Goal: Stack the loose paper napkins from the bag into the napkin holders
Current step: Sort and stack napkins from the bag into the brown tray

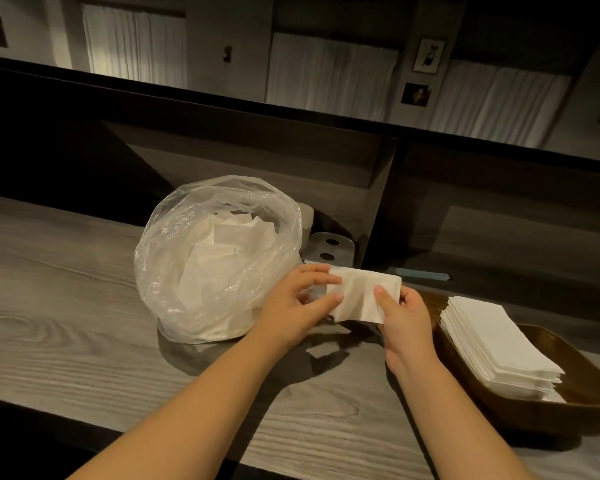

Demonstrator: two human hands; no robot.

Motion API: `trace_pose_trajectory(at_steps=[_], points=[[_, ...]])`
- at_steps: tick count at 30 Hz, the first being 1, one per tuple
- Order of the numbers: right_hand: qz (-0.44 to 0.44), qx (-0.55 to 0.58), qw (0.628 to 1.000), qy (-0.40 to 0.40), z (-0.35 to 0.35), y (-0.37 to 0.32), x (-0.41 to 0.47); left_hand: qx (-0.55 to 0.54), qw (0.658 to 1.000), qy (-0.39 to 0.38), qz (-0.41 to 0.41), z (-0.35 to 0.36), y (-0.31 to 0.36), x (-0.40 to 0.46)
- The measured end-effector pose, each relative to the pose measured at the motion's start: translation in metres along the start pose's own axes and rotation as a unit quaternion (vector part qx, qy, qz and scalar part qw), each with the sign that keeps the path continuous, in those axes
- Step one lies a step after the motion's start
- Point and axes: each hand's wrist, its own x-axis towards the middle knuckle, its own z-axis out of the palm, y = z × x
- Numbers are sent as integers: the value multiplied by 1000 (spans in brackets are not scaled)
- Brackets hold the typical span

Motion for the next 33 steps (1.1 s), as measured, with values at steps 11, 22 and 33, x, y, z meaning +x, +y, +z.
trace_pose_trajectory(at_steps=[11, 22, 33], points=[[38, 85, 996, -12, 3, -3, 3, 29, 992, -8, -123, 2, 1, 1], [70, 153, 985, -45, 1, -7, -1, -168, 970, 37, -174, -3, 4, 6], [-7, -110, 991, -80, -1, -3, -4, 6, 992, -25, -122, -5, -11, 6]])
